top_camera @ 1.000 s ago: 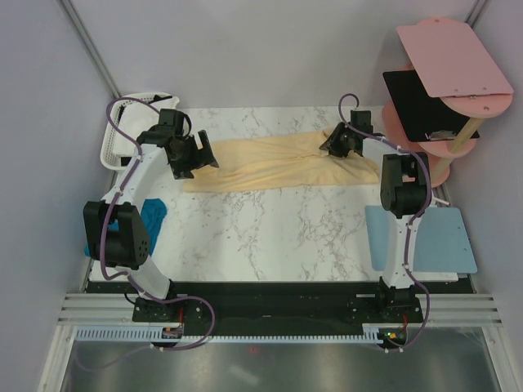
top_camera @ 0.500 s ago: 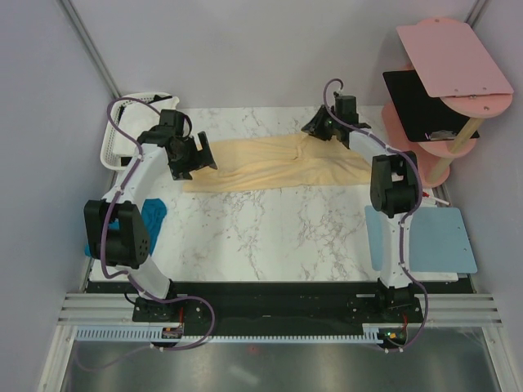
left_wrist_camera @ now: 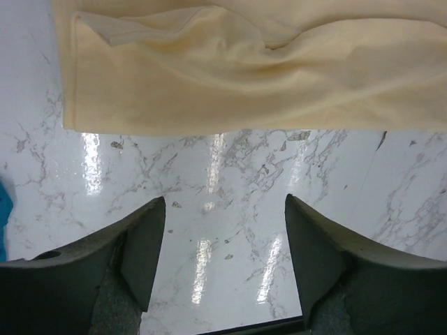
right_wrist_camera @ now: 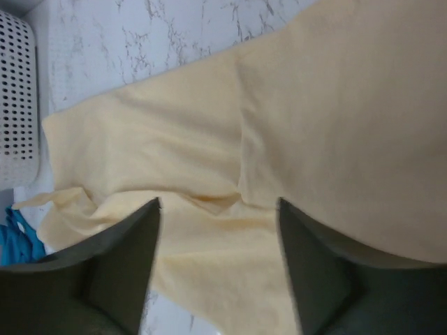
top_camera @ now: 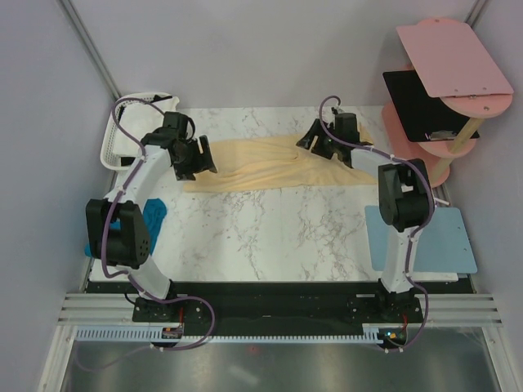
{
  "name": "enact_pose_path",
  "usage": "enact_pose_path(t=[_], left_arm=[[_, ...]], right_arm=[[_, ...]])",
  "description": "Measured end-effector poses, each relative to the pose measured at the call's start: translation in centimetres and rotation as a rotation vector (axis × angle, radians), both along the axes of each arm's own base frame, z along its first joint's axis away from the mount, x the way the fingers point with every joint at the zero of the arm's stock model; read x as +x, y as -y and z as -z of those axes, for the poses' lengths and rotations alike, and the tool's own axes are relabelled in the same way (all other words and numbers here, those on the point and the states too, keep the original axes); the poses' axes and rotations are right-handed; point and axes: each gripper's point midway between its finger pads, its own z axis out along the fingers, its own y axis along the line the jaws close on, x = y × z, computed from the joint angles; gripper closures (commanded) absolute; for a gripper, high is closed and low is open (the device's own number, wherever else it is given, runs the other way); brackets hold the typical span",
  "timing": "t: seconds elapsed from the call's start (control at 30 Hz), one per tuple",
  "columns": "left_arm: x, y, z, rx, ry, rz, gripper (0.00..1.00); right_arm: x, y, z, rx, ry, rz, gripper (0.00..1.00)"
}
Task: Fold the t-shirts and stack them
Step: Fold the tshirt
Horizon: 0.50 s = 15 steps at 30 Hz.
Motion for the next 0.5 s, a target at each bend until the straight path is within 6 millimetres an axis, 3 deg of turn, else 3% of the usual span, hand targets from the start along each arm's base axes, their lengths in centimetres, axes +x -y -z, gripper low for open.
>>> enact_pose_path(t=[0.03, 0.17, 0.3, 0.5], left_arm=[[0.0, 0.1, 0.0, 0.012, 0.005, 0.005, 0.97], [0.3, 0.3, 0.5, 0.063, 0.014, 0.014, 0.98], [1.1, -0.2, 3.1, 0.129, -0.037, -0.005, 0.98], [2.6, -2.0, 7.2, 0.242, -0.12, -0.064, 0.98]], right_arm=[[-0.9, 0.4, -0.5, -0.018, 0.007, -0.001, 1.0], [-3.0, 1.0, -4.5, -0.05, 0.079, 0.007, 1.0], [-4.4, 1.1, -7.0, -0.064, 0.135, 0.009, 1.0], [-6.0, 1.5, -4.9, -0.091, 0.086, 0.005, 1.0]])
